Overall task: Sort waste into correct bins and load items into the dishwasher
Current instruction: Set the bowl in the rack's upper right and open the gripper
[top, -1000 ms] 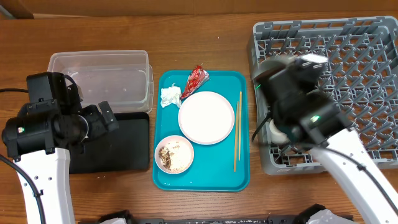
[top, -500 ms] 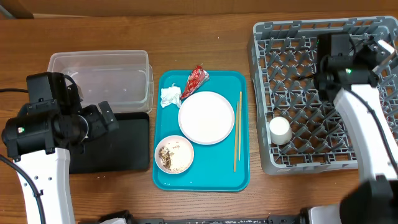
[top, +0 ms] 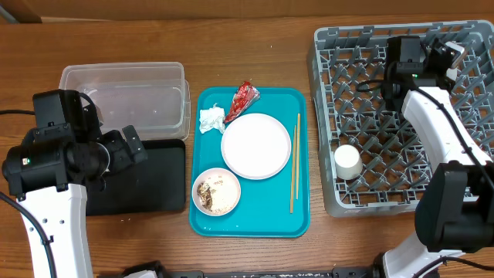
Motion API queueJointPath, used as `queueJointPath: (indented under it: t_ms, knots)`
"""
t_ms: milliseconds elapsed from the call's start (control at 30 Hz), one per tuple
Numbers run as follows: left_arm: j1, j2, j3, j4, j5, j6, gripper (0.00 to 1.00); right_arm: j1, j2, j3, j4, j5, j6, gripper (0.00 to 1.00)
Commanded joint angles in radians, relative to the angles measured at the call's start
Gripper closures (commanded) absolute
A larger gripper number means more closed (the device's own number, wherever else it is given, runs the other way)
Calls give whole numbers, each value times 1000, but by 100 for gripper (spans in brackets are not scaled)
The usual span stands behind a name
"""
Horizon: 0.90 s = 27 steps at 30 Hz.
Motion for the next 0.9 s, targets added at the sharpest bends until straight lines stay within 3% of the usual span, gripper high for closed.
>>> queueJointPath:
  t_ms: [0,867]
  knots:
    - [5,1,13,0,-11,-14,0,-3,1,19,51,96,-113,96]
    - [5,1,13,0,-11,-13,0,85,69,17,20,97,-137,96]
